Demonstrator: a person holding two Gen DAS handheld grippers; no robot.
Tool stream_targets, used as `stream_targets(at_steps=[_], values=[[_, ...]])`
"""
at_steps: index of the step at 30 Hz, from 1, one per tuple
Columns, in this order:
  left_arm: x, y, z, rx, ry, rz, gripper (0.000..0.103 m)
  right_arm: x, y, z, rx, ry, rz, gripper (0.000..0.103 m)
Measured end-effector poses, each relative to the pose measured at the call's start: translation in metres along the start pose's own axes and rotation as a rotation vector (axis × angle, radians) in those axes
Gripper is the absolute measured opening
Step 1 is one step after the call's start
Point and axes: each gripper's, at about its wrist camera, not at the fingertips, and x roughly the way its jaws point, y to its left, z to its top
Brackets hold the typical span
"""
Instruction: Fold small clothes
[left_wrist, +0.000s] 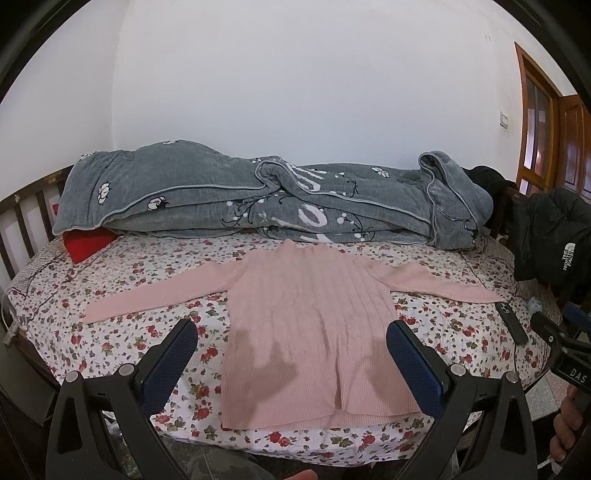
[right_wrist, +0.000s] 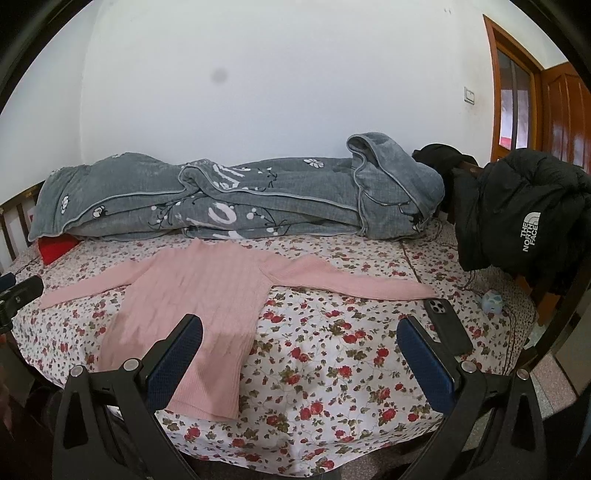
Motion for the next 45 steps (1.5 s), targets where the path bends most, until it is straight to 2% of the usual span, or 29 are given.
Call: stream_targets(at_steps=[45], values=[[-0.004, -0.009, 0.001, 0.005, -0.013, -0.001, 0.103, -0.013, -0.003, 0.002, 0.013, -0.023, 0.003, 0.103]])
